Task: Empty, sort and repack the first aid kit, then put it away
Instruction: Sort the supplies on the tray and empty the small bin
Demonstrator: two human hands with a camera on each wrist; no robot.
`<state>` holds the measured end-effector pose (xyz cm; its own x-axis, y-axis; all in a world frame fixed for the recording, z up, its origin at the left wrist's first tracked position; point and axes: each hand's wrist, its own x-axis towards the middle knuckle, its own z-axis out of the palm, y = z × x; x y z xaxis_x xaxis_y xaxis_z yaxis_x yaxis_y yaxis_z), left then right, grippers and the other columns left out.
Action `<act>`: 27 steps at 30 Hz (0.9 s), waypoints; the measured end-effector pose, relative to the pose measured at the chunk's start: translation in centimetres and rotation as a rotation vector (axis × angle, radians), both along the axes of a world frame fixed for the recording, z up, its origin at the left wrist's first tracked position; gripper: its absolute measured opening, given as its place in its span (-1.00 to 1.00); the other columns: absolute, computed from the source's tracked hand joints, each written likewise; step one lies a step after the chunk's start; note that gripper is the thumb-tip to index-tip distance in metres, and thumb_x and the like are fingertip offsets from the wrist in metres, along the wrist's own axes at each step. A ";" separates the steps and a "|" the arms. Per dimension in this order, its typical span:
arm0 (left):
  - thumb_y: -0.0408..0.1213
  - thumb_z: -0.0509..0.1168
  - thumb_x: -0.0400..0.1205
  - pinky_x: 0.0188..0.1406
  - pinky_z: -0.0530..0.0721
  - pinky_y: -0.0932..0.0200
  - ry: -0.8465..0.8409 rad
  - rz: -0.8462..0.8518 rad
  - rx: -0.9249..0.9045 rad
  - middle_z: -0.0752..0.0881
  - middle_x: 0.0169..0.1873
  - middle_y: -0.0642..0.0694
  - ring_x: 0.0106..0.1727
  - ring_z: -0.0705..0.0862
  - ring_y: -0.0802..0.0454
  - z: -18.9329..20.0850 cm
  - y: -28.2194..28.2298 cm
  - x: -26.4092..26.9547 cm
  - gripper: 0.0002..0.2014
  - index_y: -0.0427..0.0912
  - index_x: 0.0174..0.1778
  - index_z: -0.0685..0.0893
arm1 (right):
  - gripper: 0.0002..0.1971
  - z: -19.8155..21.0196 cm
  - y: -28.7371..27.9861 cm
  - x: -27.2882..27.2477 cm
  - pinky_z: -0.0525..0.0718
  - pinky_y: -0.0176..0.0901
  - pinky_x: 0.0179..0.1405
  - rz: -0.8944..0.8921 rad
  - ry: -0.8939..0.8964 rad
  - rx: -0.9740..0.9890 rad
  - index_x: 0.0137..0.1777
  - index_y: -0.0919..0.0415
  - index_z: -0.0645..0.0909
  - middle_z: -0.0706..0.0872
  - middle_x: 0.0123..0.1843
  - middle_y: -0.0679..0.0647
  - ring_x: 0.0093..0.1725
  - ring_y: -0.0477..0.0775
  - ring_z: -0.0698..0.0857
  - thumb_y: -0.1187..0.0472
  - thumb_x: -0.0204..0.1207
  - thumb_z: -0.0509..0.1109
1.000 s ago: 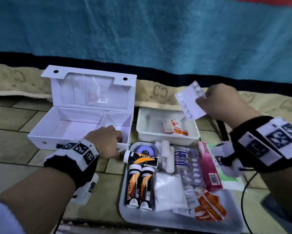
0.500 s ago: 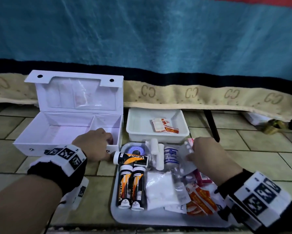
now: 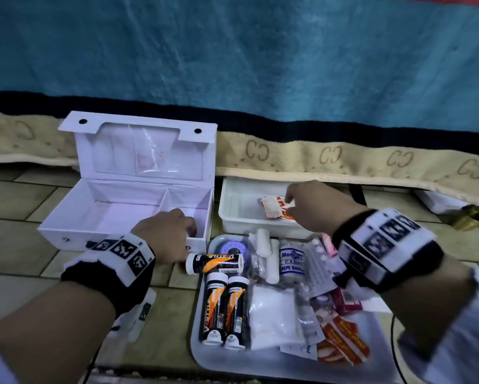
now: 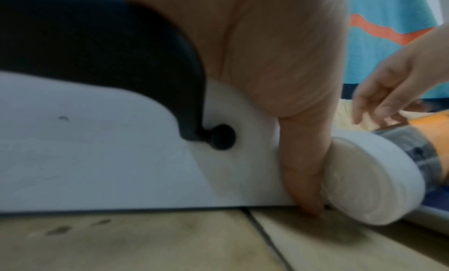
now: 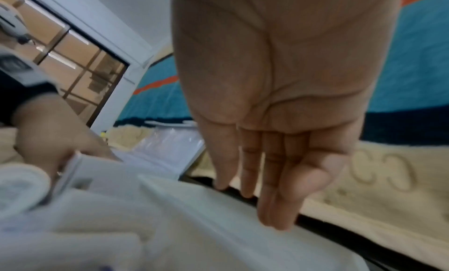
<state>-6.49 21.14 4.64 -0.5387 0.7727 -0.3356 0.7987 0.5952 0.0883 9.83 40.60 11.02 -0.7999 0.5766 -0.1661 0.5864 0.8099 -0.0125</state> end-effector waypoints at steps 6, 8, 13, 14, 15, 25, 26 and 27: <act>0.15 0.32 0.46 0.16 0.60 -0.06 -0.016 -0.006 0.015 0.48 0.21 0.05 0.22 0.53 0.00 0.1 -0.2 0.0 -0.59 0.13 0.20 0.53 | -0.58 -2.7 1.4 -4.5 0.49 -0.12 0.21 0.209 -0.271 -0.012 0.48 0.10 0.41 0.53 0.45 0.10 0.40 0.14 0.51 0.16 0.63 0.28; 0.21 0.31 0.43 0.14 0.59 -0.04 -0.028 0.000 0.021 0.50 0.18 0.05 0.21 0.53 0.00 0.1 -0.2 0.0 -0.56 0.13 0.17 0.54 | -0.61 -3.3 1.5 -4.9 0.45 -0.16 0.25 0.238 -0.302 -0.026 0.46 0.08 0.44 0.53 0.46 0.06 0.42 0.09 0.49 0.20 0.63 0.26; 0.25 0.29 0.41 0.14 0.60 -0.03 -0.043 0.020 0.047 0.53 0.14 0.07 0.16 0.55 0.02 -0.1 -0.1 -0.1 -0.56 0.13 0.13 0.56 | -0.76 -3.9 1.6 -5.8 0.63 -0.06 0.10 0.189 -0.282 0.004 0.17 0.29 0.66 0.72 0.15 0.19 0.07 0.18 0.68 0.26 0.57 0.27; 0.25 0.28 0.41 0.14 0.60 -0.03 -0.043 0.019 0.045 0.53 0.14 0.08 0.16 0.55 0.02 -0.1 -0.1 -0.1 -0.56 0.14 0.13 0.56 | -0.82 -3.9 1.6 -5.9 0.65 -0.09 -0.04 0.173 -0.268 0.016 0.06 0.28 0.66 0.71 -0.02 0.16 -0.11 0.13 0.64 0.25 0.56 0.29; 0.25 0.28 0.40 0.14 0.60 -0.03 -0.046 0.022 0.044 0.53 0.13 0.08 0.15 0.55 0.02 -0.1 -0.1 -0.1 -0.57 0.14 0.11 0.55 | -0.89 -3.7 1.4 -5.9 0.62 -0.18 -0.25 0.159 -0.258 0.042 -0.08 0.30 0.64 0.64 -0.20 0.12 -0.26 0.07 0.57 0.27 0.56 0.31; 0.21 0.31 0.45 0.16 0.55 0.01 -0.002 0.003 -0.002 0.47 0.25 0.06 0.24 0.52 0.01 -0.1 0.0 0.0 -0.53 0.13 0.23 0.50 | -0.90 -1.3 1.7 -4.8 0.59 -0.15 -0.30 -0.038 0.103 0.112 -0.08 0.30 0.67 0.66 -0.24 0.15 -0.30 0.17 0.64 0.36 0.51 0.32; 0.21 0.32 0.45 0.15 0.56 0.01 0.004 0.001 -0.002 0.47 0.25 0.06 0.24 0.52 0.00 -0.1 0.0 0.0 -0.53 0.13 0.23 0.50 | -0.90 -0.8 2.0 -4.3 0.63 -0.15 -0.25 -0.067 0.164 0.080 -0.07 0.27 0.67 0.71 -0.16 0.16 -0.23 0.18 0.68 0.37 0.47 0.35; 0.20 0.32 0.45 0.14 0.56 0.02 0.010 -0.001 -0.002 0.47 0.26 0.06 0.23 0.52 0.00 -0.1 0.0 0.0 -0.53 0.13 0.24 0.50 | -0.91 -0.1 2.2 -3.7 0.65 -0.17 -0.24 -0.089 0.229 0.039 -0.11 0.24 0.65 0.74 -0.12 0.15 -0.20 0.15 0.69 0.37 0.42 0.39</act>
